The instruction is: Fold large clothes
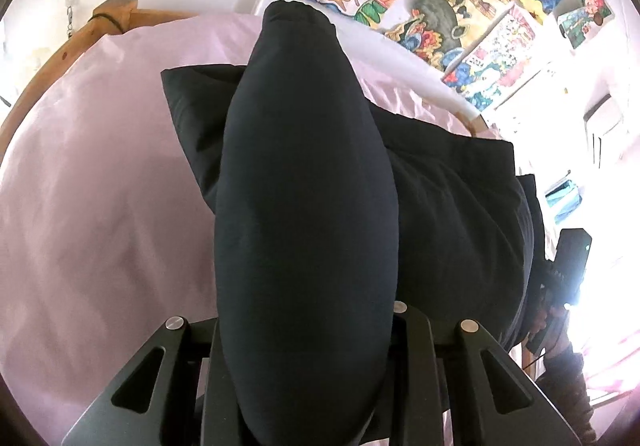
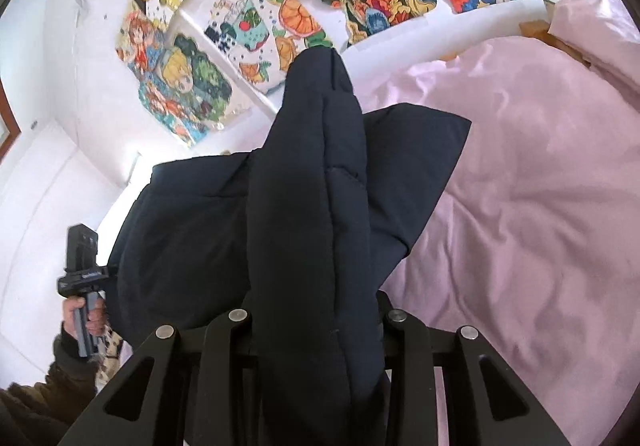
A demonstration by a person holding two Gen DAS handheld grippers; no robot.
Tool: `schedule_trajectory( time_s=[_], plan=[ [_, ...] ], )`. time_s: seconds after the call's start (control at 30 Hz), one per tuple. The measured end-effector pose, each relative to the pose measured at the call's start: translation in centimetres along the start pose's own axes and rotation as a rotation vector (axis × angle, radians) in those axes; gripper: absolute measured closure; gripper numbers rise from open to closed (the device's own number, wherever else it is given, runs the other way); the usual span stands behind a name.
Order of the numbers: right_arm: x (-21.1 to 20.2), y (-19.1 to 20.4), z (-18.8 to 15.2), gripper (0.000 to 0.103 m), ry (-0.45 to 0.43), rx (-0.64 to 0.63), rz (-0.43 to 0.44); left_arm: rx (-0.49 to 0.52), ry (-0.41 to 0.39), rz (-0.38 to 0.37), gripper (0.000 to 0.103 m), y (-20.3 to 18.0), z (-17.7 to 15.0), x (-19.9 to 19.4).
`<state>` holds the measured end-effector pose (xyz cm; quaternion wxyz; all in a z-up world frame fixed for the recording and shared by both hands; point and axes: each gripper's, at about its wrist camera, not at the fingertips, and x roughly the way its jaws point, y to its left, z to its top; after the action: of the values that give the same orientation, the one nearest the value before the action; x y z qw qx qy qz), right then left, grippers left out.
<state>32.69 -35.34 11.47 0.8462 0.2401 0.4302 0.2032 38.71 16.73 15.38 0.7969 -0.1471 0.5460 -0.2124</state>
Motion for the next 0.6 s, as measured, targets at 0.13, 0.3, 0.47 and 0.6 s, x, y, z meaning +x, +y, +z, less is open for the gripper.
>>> schedule_trajectory(
  time_s=[0.13, 0.3, 0.47, 0.6],
  plan=[
    [0.4, 0.6, -1.2, 0.073, 0.013, 0.012, -0.037, -0.020, 0.020, 0.009, 0.080, 0.5, 0.0, 1.2],
    [2.8, -1.1, -2.5, 0.071, 0.065, 0.042, -0.118, -0.048, 0.067, 0.054, 0.078, 1.6, -0.7, 4.6],
    [3.5, -2.5, -3.2, 0.058, 0.066, 0.061, -0.156, -0.087, 0.050, 0.086, 0.060, 3.0, -1.1, 6.1],
    [3.3, -2.6, -3.7, 0.042, 0.064, 0.064, -0.241, -0.094, 0.053, 0.191, 0.037, 3.3, -1.7, 6.3]
  ],
)
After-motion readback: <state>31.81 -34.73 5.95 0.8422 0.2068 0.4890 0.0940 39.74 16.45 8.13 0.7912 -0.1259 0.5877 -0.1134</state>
